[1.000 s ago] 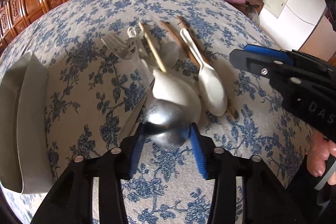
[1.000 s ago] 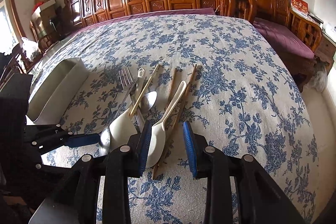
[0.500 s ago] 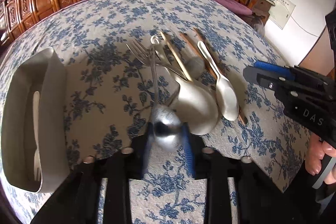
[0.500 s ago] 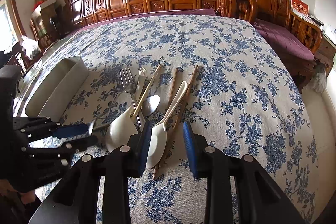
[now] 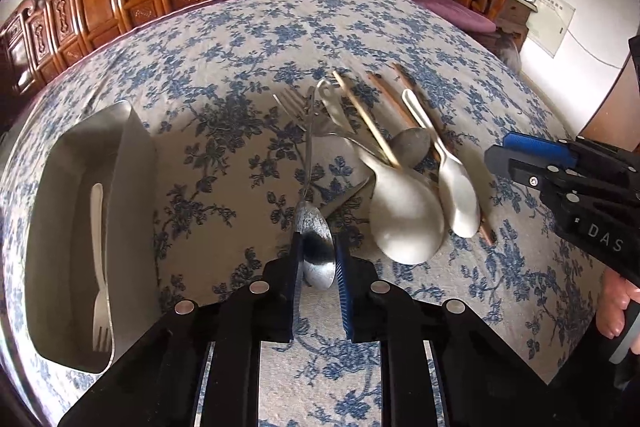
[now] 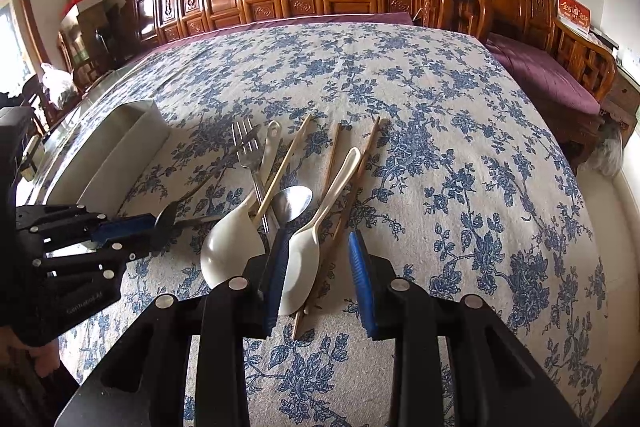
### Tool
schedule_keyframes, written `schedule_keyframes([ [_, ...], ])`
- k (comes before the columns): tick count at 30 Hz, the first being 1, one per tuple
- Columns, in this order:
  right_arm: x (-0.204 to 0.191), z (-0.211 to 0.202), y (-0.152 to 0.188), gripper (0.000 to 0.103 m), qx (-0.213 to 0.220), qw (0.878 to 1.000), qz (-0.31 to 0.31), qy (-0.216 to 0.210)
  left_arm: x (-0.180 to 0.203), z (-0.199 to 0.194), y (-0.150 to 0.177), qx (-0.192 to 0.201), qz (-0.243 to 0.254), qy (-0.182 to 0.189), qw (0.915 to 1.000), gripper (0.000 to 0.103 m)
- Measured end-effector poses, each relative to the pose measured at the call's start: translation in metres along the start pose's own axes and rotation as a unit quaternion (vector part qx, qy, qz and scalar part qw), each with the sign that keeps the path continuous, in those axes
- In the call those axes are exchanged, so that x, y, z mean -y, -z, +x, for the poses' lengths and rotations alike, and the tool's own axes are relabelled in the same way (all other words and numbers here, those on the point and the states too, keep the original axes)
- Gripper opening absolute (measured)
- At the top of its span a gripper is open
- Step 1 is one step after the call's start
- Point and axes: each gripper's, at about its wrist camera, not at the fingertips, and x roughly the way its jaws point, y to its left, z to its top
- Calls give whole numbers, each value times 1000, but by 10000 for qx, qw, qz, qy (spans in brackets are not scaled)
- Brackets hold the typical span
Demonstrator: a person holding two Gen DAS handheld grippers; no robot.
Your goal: Organize utensils
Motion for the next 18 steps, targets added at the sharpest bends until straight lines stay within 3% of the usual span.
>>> schedule_keyframes([
  [9, -1, 3, 1, 34, -64, 10000, -15, -28, -13, 4, -2, -5, -72, -322, 9995, 3],
  [18, -2, 16, 6, 34, -373, 9989, 51, -269, -15, -4, 2, 103, -132, -300, 9994, 1],
])
